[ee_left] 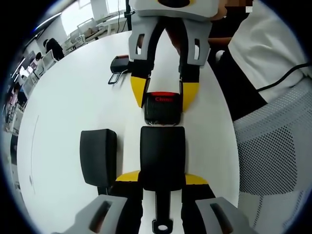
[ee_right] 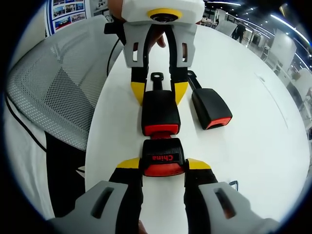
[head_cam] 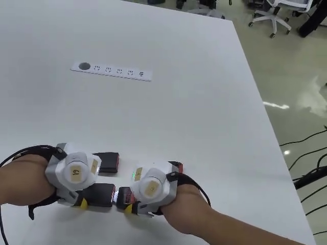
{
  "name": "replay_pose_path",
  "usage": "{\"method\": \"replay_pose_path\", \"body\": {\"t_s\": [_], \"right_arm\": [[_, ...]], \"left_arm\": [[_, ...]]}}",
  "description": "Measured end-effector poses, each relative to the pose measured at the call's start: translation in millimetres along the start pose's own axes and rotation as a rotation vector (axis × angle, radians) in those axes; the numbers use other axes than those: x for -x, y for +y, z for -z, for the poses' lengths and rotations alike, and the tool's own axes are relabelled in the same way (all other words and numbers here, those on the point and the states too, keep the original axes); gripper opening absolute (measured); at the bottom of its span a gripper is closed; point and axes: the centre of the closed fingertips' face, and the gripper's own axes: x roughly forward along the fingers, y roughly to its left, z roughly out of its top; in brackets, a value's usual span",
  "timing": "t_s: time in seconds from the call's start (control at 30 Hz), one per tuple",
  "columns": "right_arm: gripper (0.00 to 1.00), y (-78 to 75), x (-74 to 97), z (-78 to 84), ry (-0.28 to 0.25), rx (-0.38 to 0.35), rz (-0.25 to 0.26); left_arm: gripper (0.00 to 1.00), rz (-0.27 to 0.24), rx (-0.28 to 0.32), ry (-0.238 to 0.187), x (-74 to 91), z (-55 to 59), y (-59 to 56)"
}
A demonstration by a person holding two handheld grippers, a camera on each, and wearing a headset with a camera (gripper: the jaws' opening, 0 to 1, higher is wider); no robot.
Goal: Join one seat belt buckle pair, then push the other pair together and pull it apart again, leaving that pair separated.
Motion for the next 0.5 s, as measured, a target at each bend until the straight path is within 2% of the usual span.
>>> {"method": "replay_pose_path", "body": {"t_s": [0.33, 0.5], "right_arm": [[0.31, 0.1, -1.8, -1.3, 0.005, -0.011, -0.002], [0.32, 0.9, -1.2, -2.5, 0.004, -0.020, -0.002]], "left_arm": [[0.30, 0.011, 0.028, 0.007, 3.3, -3.7, -0.2], [0.31, -0.001, 0.009, 0.030, 2.0, -4.0, -0.4]]}}
